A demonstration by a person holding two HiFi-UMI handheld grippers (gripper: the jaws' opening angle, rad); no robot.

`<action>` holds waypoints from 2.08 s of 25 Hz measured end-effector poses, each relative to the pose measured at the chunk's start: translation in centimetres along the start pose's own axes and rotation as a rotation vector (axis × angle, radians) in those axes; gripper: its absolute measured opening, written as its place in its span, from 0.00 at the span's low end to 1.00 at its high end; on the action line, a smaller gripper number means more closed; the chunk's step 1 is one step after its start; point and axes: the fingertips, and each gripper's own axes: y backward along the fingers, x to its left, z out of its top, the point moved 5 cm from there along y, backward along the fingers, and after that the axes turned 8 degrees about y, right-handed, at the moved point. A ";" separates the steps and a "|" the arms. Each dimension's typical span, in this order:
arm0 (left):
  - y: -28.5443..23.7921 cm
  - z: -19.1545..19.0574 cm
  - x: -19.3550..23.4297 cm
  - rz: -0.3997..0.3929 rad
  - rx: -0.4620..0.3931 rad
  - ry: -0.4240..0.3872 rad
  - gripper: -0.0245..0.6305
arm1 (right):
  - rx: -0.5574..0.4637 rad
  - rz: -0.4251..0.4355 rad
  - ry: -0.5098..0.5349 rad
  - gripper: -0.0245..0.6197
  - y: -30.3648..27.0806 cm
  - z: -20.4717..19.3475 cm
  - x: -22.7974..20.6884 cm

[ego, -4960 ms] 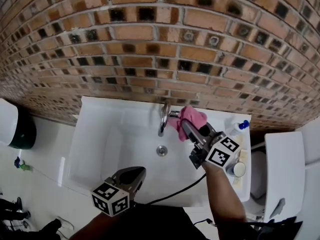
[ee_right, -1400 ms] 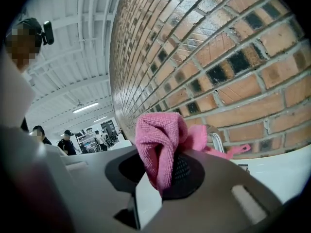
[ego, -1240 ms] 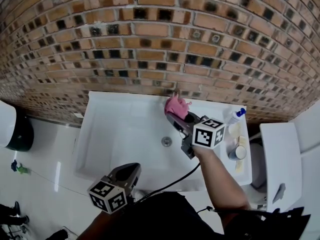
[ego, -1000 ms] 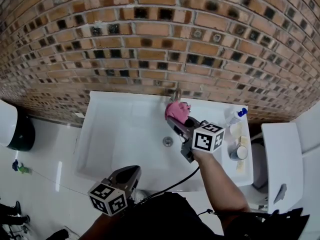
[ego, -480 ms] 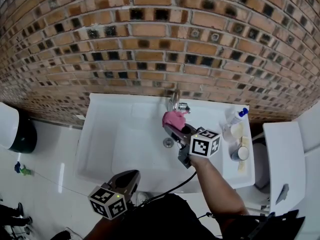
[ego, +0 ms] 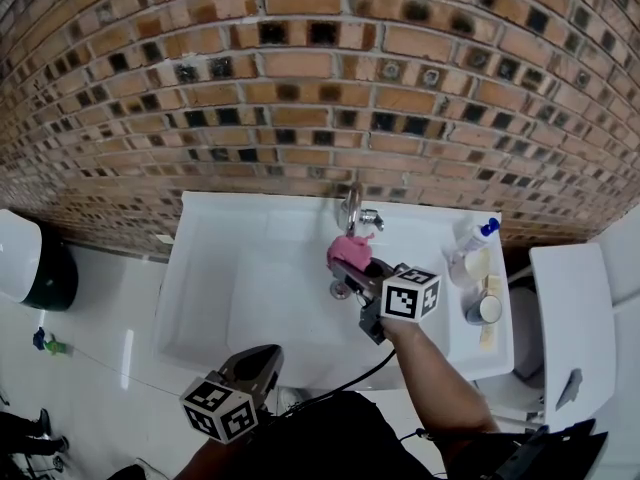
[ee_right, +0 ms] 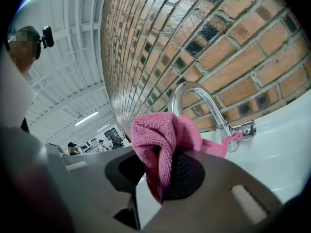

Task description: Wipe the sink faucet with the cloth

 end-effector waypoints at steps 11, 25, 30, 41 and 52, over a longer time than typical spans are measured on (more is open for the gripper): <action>1.2 0.6 0.3 -0.015 -0.028 -0.005 0.05 | 0.101 -0.090 -0.031 0.16 -0.2 -3.1 -1.7; 3.6 0.9 0.5 -0.100 -0.059 -0.046 0.05 | 0.087 -0.151 -0.021 0.16 3.4 -4.8 4.3; 4.1 0.7 1.5 -0.121 -0.057 -0.057 0.05 | 0.020 -0.169 -0.047 0.16 6.4 -5.6 9.0; 2.5 -3.5 0.0 -0.211 0.040 -0.085 0.05 | -0.102 -0.247 0.002 0.16 13.0 -5.7 16.8; 0.7 -2.0 -3.2 -0.148 -0.029 -0.074 0.05 | -0.022 -0.169 0.042 0.16 15.6 -6.3 17.5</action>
